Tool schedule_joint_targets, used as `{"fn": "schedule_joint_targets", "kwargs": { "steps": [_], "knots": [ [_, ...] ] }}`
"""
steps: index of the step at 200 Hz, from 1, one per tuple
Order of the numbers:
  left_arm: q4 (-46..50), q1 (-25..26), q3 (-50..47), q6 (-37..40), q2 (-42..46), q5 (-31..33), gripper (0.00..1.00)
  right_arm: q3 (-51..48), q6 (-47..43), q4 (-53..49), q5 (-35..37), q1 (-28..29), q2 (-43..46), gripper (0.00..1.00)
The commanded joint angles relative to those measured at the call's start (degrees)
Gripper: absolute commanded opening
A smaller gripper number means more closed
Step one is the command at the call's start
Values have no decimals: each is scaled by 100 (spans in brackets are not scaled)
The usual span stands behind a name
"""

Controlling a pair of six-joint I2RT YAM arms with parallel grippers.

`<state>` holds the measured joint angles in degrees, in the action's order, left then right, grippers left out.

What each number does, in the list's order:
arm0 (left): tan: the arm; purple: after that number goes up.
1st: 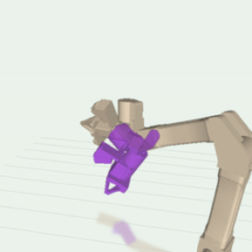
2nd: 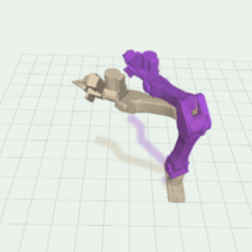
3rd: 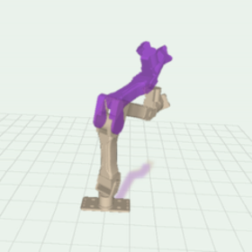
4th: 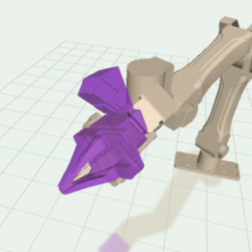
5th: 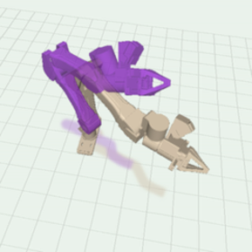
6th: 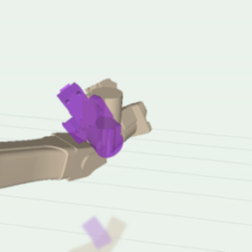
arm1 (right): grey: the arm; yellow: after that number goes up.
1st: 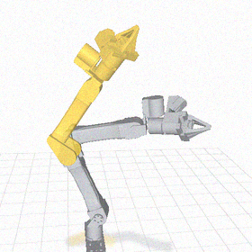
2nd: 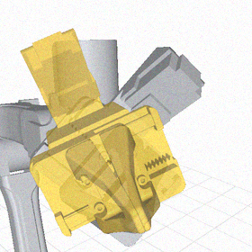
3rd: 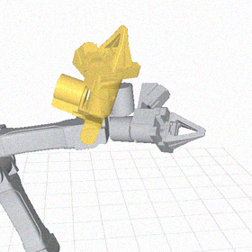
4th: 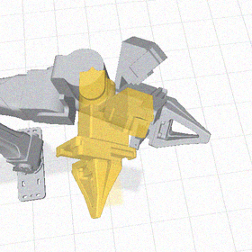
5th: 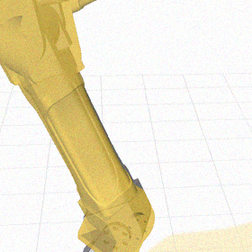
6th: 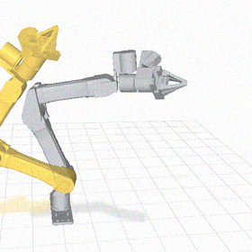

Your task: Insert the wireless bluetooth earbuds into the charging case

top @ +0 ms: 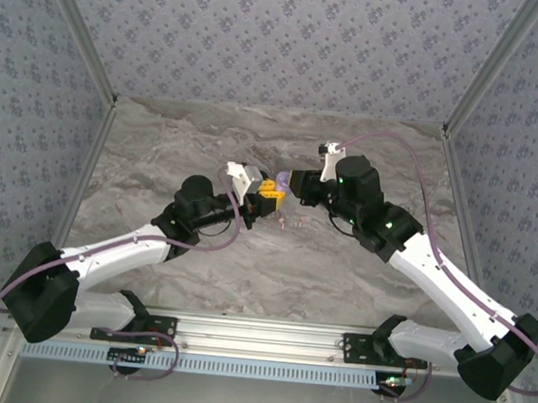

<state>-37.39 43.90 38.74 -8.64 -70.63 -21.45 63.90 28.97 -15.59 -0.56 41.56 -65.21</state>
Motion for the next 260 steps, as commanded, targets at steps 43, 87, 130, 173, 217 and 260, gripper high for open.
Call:
{"fn": "schedule_joint_targets", "kwargs": {
  "steps": [43,87,130,173,217,260],
  "knots": [
    [-305,31,221,-56,23,-51,0,-83,-15,-124,121,76,-106,24],
    [-306,30,196,-27,27,17,0,-60,-49,-162,-55,85,-117,26],
    [-339,31,200,-7,36,45,0,-5,-59,-198,-246,66,-106,33],
    [-302,26,156,12,57,121,0,344,-345,-272,-480,-98,11,46],
    [-251,30,-35,136,298,482,0,589,-597,-518,-629,-476,214,53],
    [-287,27,51,339,529,466,0,526,-564,-436,-1357,-837,315,53]
  ]
}}
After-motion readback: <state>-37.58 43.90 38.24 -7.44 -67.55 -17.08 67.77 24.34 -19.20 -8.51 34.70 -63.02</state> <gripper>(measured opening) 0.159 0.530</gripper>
